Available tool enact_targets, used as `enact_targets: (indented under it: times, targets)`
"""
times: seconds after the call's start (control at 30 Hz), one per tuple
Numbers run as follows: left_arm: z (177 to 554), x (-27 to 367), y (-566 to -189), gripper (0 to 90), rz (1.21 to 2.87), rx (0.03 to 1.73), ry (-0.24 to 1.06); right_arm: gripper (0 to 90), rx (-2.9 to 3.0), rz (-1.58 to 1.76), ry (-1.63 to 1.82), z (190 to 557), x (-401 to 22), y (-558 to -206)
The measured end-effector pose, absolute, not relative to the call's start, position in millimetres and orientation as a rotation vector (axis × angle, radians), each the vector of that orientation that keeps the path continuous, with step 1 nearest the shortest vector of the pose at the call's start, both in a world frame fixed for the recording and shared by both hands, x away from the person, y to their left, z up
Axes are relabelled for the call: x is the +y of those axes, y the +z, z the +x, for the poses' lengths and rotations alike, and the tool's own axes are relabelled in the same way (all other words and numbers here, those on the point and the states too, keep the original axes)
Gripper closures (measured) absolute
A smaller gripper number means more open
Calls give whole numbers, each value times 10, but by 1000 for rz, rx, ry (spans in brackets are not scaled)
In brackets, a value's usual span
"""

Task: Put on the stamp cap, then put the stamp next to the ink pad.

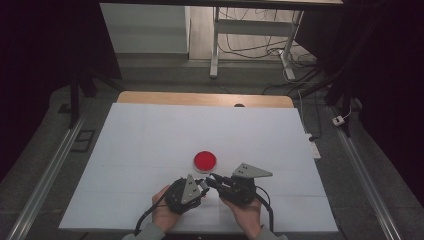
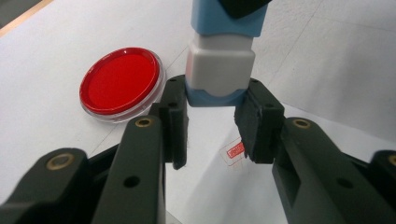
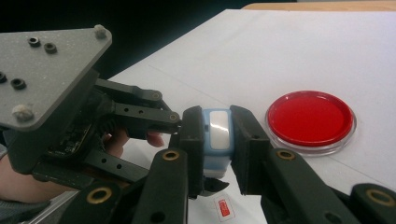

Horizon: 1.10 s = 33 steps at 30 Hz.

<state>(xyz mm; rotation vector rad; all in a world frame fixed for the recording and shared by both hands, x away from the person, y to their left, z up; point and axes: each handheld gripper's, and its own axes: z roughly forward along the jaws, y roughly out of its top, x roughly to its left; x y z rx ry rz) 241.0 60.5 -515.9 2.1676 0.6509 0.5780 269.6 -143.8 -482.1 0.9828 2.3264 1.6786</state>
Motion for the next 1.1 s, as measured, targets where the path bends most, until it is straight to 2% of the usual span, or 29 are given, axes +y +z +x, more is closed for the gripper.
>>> enact_targets:
  times: [0.2,0.47,0.57,0.8,1.1]
  targets:
    - [2431,627,-5157,627,2151,666,536,759,2325,962,1690,2697,-1444,-4819]
    - [2476,686,-5141,469,2121,710,464,759,2296,945,1704,2701,-1473,-4805]
    - [2492,738,-5125,406,2101,722,396,759,2282,948,1711,2712,-1499,-4795]
    - [2497,867,-5067,310,2056,736,286,758,2258,949,1713,2741,-1559,-4774]
    - [2456,1142,-4994,276,2032,781,249,759,2234,945,1683,2796,-1636,-4765]
